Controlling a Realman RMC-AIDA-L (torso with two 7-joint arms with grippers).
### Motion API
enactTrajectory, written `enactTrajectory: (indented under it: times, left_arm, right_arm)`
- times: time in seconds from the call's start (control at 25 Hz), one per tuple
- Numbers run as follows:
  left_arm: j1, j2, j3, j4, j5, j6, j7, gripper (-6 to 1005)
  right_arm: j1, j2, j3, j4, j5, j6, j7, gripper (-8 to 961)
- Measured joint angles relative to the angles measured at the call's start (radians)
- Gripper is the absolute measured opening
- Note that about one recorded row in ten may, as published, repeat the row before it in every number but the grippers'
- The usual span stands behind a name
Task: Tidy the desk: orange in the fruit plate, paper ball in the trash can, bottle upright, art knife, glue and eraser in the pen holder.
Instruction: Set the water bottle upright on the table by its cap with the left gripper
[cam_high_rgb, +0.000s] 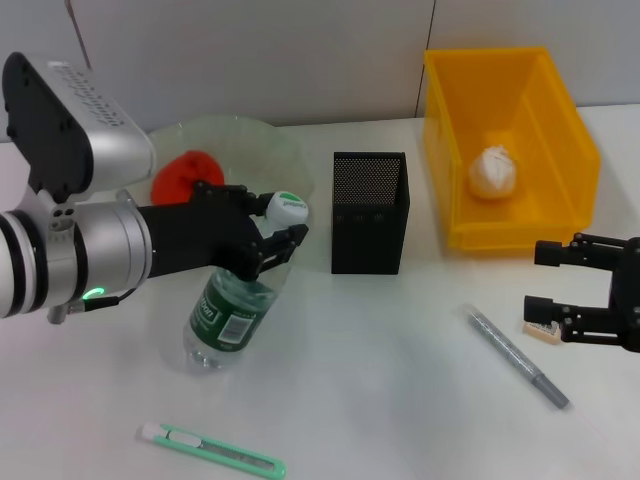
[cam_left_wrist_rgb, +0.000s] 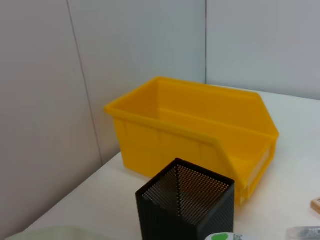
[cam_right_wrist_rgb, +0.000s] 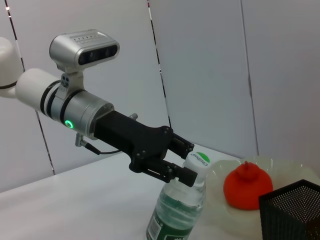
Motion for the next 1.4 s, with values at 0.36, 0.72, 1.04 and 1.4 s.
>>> enactTrajectory:
  times: [0.36, 0.72, 1.04, 1.4]
  left_arm:
    - [0.045, 0.003, -0.024, 0.007, -0.096, -0.028, 0.059, 444]
    - [0.057, 0.004, -0.029, 0.006, -0.126, -0.020, 0.078, 446]
    - [0.065, 0.004, -0.033, 0.006, -0.127, -0.017, 0.078, 448]
    - [0.102, 0.005, -0.058, 0.030, -0.128, -0.016, 0.079, 450]
  right_arm:
    - [0.002, 0.002, -0.001, 0.000, -0.001, 0.001, 0.000, 751]
    - [0.005, 0.001, -0.003, 0.000, 0.000, 0.001, 0.000, 750]
    - [0.004, 0.002, 0.001, 0.000, -0.002, 0.001, 0.000, 750]
    - [0.004, 0.003, 0.005, 0.000, 0.000, 0.012, 0.000, 750]
